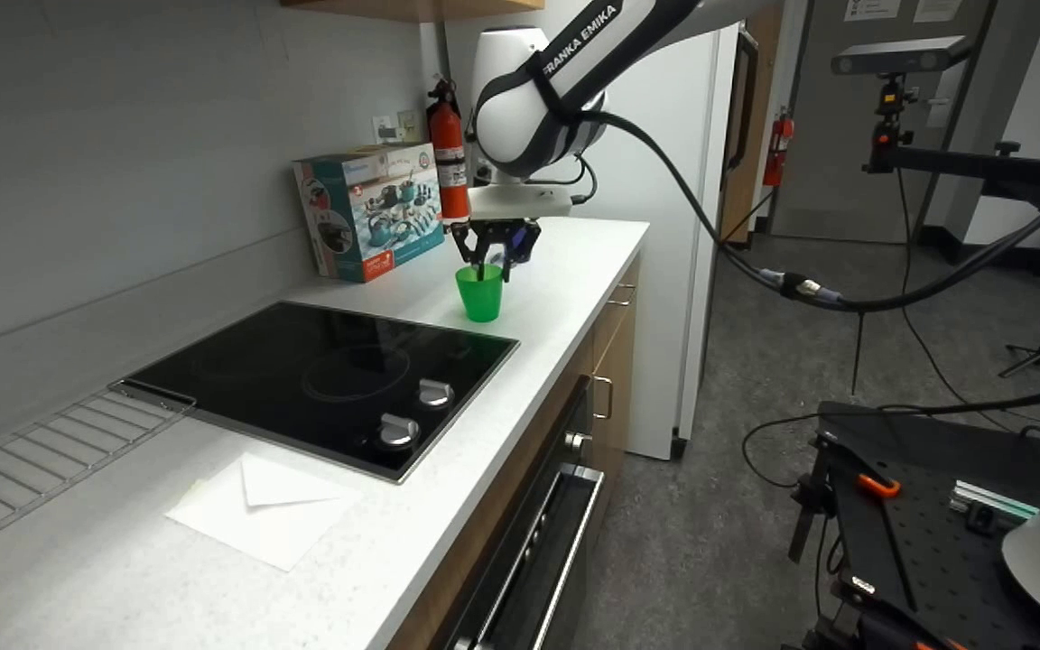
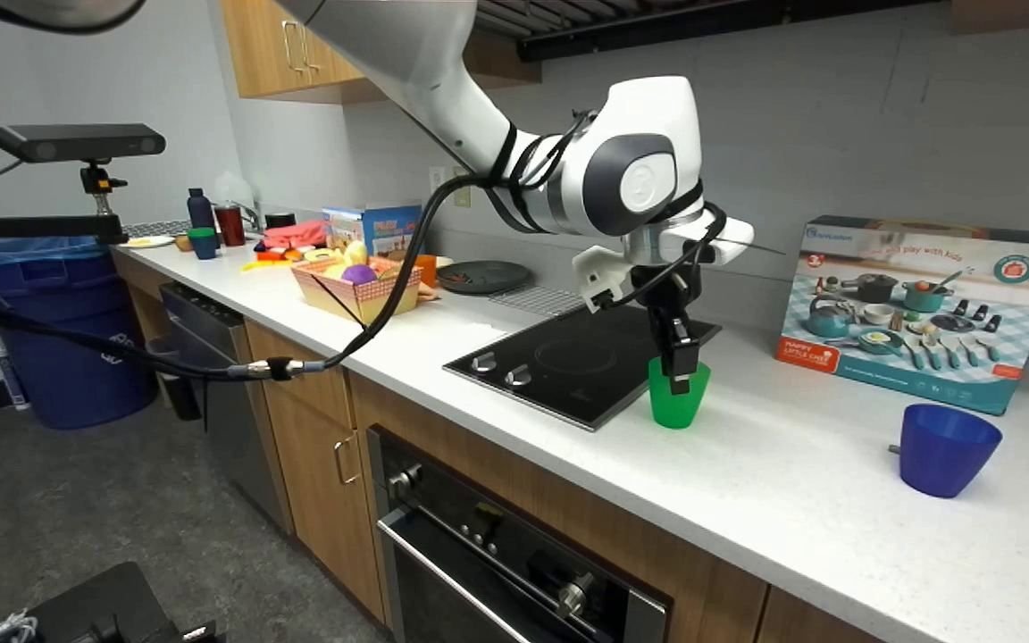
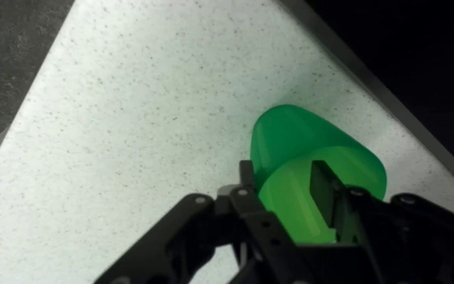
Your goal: Put the green cup on the stove top
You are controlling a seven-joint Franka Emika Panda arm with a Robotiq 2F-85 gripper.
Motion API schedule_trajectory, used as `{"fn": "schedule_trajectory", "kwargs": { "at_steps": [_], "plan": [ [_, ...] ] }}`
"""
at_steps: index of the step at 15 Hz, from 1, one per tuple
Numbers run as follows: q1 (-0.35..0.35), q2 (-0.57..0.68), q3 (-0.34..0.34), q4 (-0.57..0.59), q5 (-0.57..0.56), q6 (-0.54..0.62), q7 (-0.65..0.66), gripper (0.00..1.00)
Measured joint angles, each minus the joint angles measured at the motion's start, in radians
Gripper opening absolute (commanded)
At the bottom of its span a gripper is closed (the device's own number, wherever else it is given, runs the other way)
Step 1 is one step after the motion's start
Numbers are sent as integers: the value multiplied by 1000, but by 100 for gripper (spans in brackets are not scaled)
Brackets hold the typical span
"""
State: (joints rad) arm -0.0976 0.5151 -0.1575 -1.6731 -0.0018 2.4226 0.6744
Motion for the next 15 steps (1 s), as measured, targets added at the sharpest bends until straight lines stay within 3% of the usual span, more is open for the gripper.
{"fn": "schedule_trajectory", "kwargs": {
  "at_steps": [2, 5, 11, 15],
  "plan": [
    [0, 0, 0, 1, 12, 0, -17, 0],
    [0, -1, 1, 1, 33, -11, -63, 0],
    [-5, -16, 28, 3, 78, -49, -274, 1],
    [-7, -36, 81, 6, 149, -93, -373, 1]
  ]
}}
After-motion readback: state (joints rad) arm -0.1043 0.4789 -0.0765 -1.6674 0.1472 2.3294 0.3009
